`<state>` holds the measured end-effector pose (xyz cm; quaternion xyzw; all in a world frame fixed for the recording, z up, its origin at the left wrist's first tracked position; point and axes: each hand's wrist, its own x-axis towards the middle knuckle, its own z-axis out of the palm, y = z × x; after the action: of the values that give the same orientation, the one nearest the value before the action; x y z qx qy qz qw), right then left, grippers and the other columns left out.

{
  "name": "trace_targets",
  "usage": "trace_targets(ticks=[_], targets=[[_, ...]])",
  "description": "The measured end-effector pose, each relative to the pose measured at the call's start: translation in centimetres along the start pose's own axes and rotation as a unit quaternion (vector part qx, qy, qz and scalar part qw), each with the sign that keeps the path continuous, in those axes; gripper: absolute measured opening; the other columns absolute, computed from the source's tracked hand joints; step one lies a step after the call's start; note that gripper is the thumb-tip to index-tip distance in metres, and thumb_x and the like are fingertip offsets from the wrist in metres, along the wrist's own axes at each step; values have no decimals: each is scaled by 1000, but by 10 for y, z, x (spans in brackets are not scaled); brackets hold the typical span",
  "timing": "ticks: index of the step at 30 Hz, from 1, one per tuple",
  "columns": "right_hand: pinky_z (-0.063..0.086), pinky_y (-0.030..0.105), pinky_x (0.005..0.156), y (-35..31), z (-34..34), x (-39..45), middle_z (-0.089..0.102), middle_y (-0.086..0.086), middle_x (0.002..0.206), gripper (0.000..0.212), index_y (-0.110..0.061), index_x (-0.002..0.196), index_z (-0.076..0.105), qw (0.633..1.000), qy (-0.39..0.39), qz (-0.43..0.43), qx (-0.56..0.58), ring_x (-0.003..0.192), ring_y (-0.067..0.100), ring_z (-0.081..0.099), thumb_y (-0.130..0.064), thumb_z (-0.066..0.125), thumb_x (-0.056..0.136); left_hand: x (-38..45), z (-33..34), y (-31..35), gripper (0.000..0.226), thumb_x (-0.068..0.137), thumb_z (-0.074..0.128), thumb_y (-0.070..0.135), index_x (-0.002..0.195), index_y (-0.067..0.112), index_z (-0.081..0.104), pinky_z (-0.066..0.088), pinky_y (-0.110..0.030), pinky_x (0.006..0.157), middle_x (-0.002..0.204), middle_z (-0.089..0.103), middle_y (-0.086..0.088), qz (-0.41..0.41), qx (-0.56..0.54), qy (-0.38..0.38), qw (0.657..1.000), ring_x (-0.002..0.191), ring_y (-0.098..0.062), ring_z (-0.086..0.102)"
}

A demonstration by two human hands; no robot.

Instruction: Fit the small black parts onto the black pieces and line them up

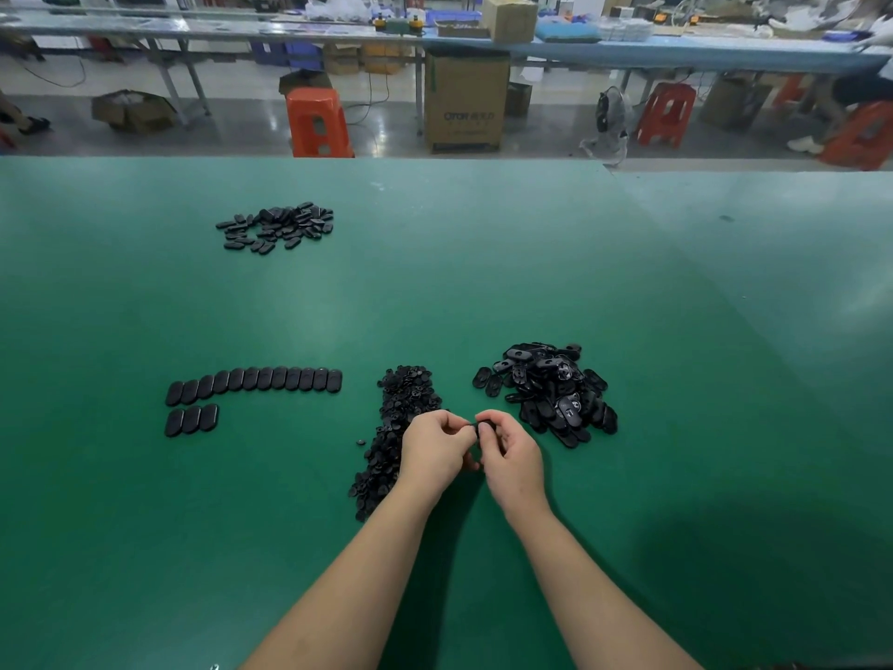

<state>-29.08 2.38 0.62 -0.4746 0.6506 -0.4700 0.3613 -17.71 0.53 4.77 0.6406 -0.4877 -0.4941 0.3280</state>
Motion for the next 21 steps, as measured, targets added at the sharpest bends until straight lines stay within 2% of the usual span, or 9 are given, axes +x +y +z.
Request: trace_targets(ticks=[3,6,10,16,21], targets=[[57,52,76,0,-1,0,73,-2,83,24,-35,93,66,1000,2,3,0,78,27,67,-13,59,99,-2,3,0,7,86,66,15,81,16,71,54,-28,58,61,71,-1,6,14,12,1000,54,-17,71],[58,50,80,0,0,1,74,-6,87,23,-35,95,67,1000,-1,9,3,82,19,69,-13,59,99,-2,3,0,7,88,66,17,84,18,72,52,-24,57,66,72,0,23,41,29,998,56,-14,70],[59,48,85,1,0,1,76,-7,93,18,-27,100,68,1000,-7,16,23,89,12,71,-13,58,100,-1,1,2,7,92,66,15,89,17,72,46,-15,47,79,73,0,42,57,31,997,52,-13,68],[59,48,84,0,0,0,75,-5,90,14,-23,102,69,999,-12,19,30,87,16,72,-12,62,98,-1,-2,3,8,92,67,16,86,20,71,43,-14,46,75,71,2,45,68,28,996,51,-15,68],[58,44,82,-1,-1,-1,75,-7,88,14,-24,103,69,1000,-6,13,23,84,15,70,-13,62,97,-2,-1,2,8,93,65,16,89,19,72,48,-19,51,79,72,2,47,69,25,996,55,-16,70]])
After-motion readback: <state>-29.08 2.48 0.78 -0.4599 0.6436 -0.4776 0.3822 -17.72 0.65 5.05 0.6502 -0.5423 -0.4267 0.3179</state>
